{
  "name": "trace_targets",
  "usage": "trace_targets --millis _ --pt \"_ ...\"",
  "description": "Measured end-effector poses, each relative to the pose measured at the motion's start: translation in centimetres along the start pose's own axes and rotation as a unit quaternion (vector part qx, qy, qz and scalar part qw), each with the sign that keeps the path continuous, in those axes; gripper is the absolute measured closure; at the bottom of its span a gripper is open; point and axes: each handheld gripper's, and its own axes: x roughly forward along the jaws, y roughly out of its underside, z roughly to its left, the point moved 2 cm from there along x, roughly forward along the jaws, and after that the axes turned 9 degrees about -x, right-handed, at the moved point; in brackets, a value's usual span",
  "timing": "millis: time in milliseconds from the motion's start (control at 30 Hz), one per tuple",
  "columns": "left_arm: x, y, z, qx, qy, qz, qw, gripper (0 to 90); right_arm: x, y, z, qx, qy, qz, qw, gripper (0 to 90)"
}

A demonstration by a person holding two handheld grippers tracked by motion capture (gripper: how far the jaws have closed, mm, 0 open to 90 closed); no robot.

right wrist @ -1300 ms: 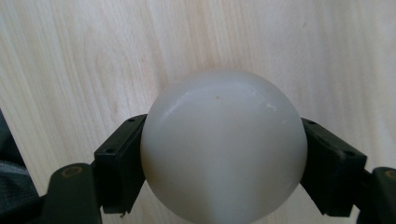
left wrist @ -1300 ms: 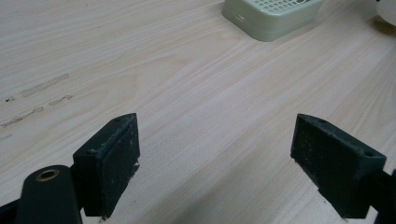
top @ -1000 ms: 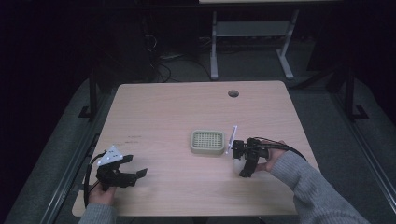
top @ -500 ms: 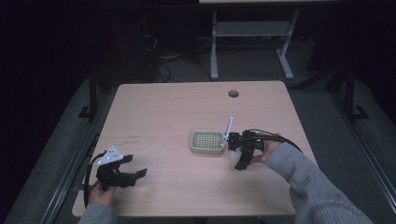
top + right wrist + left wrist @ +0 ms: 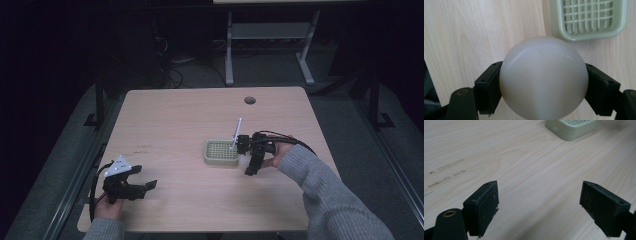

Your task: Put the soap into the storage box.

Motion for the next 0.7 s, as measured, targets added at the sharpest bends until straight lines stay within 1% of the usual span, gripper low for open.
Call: trace_targets --millis 167,433,533,633,700 --pt "0.0 0.0 0.1 0.0 -0.002 -0.001 1.0 15.3 -0.1 -0.6 -0.5 0.0 -0.004 -0.005 1.0 23.3" --pt "0.0 0.0 0.3 -0.002 -0.001 0.002 1.0 15.3 0.2 -1.4 -1.1 -0.004 -0.004 0.0 1.0 23.3" --pt "-0.1 0.0 0.3 -0.003 0.0 0.001 1.0 15.3 0.1 -2.0 -1.4 -0.011 -0.003 0.002 0.9999 23.3" --pt "0.0 0.0 0.3 -0.003 0.0 0.001 1.0 15.3 0.0 -2.4 -1.6 -0.007 -0.007 -0.006 0.9999 23.2" --pt "0.0 0.0 0.3 -0.002 0.0 0.001 1.0 15.3 0.0 -2.5 -1.8 -0.011 -0.006 -0.007 0.9999 23.3"
